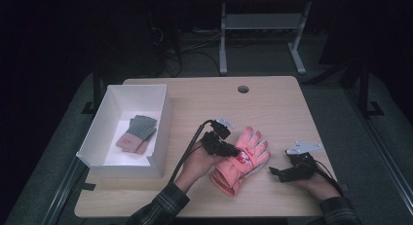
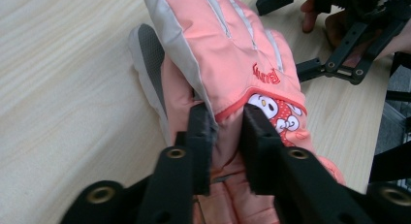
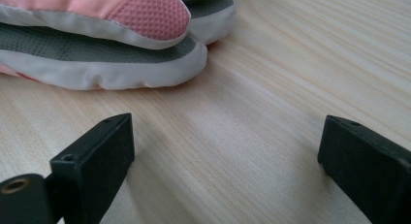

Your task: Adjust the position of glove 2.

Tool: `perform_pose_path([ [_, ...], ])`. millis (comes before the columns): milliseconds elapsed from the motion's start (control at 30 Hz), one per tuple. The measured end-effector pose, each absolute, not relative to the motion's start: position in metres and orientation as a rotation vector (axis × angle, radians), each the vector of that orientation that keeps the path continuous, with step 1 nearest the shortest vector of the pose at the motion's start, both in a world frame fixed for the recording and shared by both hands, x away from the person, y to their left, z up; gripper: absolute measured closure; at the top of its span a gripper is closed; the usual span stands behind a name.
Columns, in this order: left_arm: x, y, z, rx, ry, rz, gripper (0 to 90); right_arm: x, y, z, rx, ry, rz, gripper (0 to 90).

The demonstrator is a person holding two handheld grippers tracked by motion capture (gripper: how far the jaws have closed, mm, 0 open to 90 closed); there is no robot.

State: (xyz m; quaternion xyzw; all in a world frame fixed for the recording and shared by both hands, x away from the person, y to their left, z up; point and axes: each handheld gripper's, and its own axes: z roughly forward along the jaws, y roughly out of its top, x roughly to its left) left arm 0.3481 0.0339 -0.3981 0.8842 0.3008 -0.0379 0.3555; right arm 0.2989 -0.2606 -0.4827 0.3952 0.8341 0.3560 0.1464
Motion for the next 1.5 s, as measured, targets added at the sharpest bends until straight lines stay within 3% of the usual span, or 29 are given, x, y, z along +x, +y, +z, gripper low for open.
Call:
perform_pose_path([
  [167,0.348,0.039,-0.392,2.262,0.742,-0.107,51.4,0.3,-0.26,-0.479,1.148,2.426,0.985,8.2],
  [267,0.347,0.042,-0.387,2.245,0.706,-0.088,41.2,0.301,-0.262,-0.473,1.179,2.441,0.951,19.7],
  [367,0.345,0.047,-0.383,2.243,0.672,-0.041,30.5,0.296,-0.265,-0.462,1.191,2.423,1.001,38.4],
  [500,0.346,0.056,-0.38,2.249,0.651,0.0,23.3,0.289,-0.262,-0.446,1.163,2.415,1.131,68.1],
  [533,0.346,0.056,-0.38,2.249,0.651,0.0,21.3,0.289,-0.262,-0.446,1.163,2.415,1.131,68.1],
  [567,0.347,0.059,-0.379,2.249,0.644,0.004,21.3,0.288,-0.26,-0.442,1.166,2.417,1.158,74.7],
  [600,0.348,0.064,-0.379,2.235,0.65,0.01,18.0,0.286,-0.254,-0.436,1.129,2.425,1.221,88.4],
  [1000,0.354,0.084,-0.38,2.215,0.662,0.021,17.1,0.291,-0.214,-0.417,1.015,2.418,1.39,90.0],
  [1500,0.359,0.065,-0.392,2.266,0.635,0.007,17.1,0.298,-0.198,-0.428,1.008,2.482,1.327,90.0],
])
